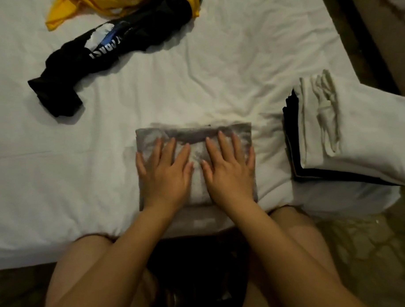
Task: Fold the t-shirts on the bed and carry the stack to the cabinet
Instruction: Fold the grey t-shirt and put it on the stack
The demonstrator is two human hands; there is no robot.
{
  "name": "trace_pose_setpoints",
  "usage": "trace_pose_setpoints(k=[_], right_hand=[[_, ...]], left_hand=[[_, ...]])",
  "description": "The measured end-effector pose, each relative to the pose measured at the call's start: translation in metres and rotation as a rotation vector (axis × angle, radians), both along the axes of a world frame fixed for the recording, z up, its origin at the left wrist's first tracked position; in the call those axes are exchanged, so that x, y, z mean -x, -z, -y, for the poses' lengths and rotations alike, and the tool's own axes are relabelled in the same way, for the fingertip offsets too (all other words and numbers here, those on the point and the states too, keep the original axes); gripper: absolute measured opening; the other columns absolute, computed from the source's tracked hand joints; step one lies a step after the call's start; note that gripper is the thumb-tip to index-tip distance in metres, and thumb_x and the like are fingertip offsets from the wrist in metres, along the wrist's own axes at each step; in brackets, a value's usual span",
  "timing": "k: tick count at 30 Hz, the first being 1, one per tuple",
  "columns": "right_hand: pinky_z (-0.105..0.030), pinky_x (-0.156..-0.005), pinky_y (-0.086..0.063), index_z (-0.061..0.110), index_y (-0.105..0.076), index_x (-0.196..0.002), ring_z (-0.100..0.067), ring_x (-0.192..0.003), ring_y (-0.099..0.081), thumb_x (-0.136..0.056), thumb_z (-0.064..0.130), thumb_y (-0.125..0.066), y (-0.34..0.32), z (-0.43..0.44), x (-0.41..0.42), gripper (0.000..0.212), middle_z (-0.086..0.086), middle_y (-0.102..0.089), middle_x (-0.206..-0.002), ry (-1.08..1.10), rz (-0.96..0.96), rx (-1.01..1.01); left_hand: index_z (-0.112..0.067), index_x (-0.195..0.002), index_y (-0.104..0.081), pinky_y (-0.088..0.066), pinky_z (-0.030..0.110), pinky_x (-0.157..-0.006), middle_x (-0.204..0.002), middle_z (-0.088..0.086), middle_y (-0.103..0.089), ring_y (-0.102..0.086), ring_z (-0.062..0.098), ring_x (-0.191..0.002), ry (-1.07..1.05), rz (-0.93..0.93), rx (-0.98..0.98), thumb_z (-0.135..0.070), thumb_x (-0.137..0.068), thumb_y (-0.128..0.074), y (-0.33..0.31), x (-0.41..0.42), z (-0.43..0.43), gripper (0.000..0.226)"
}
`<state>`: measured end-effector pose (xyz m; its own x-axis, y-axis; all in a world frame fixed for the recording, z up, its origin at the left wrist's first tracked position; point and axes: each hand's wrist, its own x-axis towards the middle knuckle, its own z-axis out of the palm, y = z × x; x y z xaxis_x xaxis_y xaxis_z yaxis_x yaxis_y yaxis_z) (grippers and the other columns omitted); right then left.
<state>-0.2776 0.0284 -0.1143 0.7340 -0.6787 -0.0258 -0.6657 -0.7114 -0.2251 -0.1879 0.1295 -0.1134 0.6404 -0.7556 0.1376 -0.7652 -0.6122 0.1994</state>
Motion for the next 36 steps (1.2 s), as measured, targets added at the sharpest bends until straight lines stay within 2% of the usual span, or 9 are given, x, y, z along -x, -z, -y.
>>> trace_pose_setpoints(k=[3,6,8,12,17,23,30,34,36], right_hand=[[-0.05,-0.112,0.005,0.044,-0.003,-0.147,-0.021,-0.145,0.01,-0.089,0.067,-0.025,0.008,0.012,0.009,0.066,0.007,0.008,-0.158,0.062,-0.12,-0.106],[-0.044,-0.116,-0.002,0.049,0.0,-0.145,-0.024,-0.145,0.009,-0.08,0.077,-0.033,0.002,0.022,0.016,0.077,0.001,0.014,-0.158,0.187,-0.065,-0.208],[-0.04,-0.115,-0.012,0.05,-0.003,-0.144,-0.027,-0.144,-0.002,-0.079,0.076,-0.038,-0.002,0.027,0.023,0.079,-0.005,0.005,-0.158,0.224,-0.035,-0.249],[-0.032,-0.101,-0.034,0.038,-0.027,-0.145,-0.024,-0.13,-0.036,-0.084,0.054,-0.058,-0.007,0.039,0.038,0.071,-0.005,-0.036,-0.145,0.196,0.151,-0.378],[-0.014,-0.095,-0.032,0.027,-0.043,-0.139,-0.011,-0.128,-0.043,-0.083,0.021,-0.069,-0.026,0.051,0.045,0.061,0.004,-0.048,-0.138,0.17,0.377,-0.783],[-0.012,-0.09,-0.035,0.024,-0.042,-0.139,-0.002,-0.114,-0.044,-0.087,0.015,-0.064,-0.099,0.062,0.059,0.057,0.011,-0.048,-0.123,0.08,0.542,-0.702],[0.0,-0.082,-0.039,0.023,-0.047,-0.136,-0.002,-0.111,-0.05,-0.084,0.015,-0.068,-0.185,0.108,0.134,0.057,0.007,-0.053,-0.124,0.171,0.792,-0.53],[-0.006,-0.076,-0.048,0.025,-0.043,-0.139,-0.006,-0.104,-0.052,-0.086,0.014,-0.064,-0.21,0.15,0.187,0.057,0.006,-0.047,-0.127,0.299,0.868,-0.618],[-0.004,-0.069,-0.047,0.026,-0.042,-0.14,-0.005,-0.1,-0.051,-0.089,0.013,-0.061,-0.212,0.173,0.211,0.056,0.004,-0.045,-0.129,0.352,0.871,-0.634]], left_hand=[[-0.036,-0.13,-0.051,-0.02,0.06,-0.105,-0.148,0.007,-0.037,-0.026,0.029,-0.139,-0.087,-0.113,-0.06,-0.048,-0.088,-0.038,0.012,-0.017,-0.008,0.046],[-0.041,-0.134,-0.044,-0.017,0.048,-0.111,-0.155,0.014,-0.014,-0.015,0.036,-0.14,-0.273,-0.274,0.02,-0.055,-0.089,-0.045,0.005,-0.028,-0.011,0.048],[-0.039,-0.136,-0.044,-0.026,0.043,-0.107,-0.148,0.02,-0.028,-0.028,0.039,-0.132,-0.3,-0.326,0.052,-0.055,-0.088,-0.047,0.0,-0.032,-0.016,0.05],[-0.035,-0.136,-0.044,-0.039,0.034,-0.086,-0.116,0.018,-0.057,-0.052,0.036,-0.108,-0.285,-0.503,0.098,-0.055,-0.088,-0.047,-0.013,-0.035,-0.027,0.052],[-0.041,-0.125,-0.047,-0.041,0.025,-0.085,-0.133,-0.003,-0.051,-0.05,0.021,-0.118,-0.239,-0.837,0.253,-0.033,-0.084,-0.066,-0.039,-0.042,-0.038,0.046],[-0.031,-0.12,-0.055,-0.047,0.031,-0.084,-0.119,0.002,-0.054,-0.055,0.021,-0.104,-0.236,-0.882,0.47,-0.021,-0.084,-0.065,-0.103,-0.037,-0.031,0.039],[-0.022,-0.125,-0.052,-0.051,0.012,-0.06,-0.109,0.001,-0.056,-0.058,0.006,-0.083,0.028,-1.038,0.525,-0.01,-0.082,-0.065,-0.185,0.007,0.042,0.046],[-0.018,-0.131,-0.049,-0.052,0.012,-0.061,-0.117,0.005,-0.055,-0.058,0.006,-0.085,0.147,-1.05,0.489,-0.011,-0.081,-0.068,-0.204,0.051,0.112,0.054],[-0.017,-0.134,-0.046,-0.053,0.02,-0.072,-0.121,0.005,-0.053,-0.058,0.012,-0.091,0.187,-1.041,0.478,-0.014,-0.081,-0.069,-0.208,0.073,0.146,0.058]])
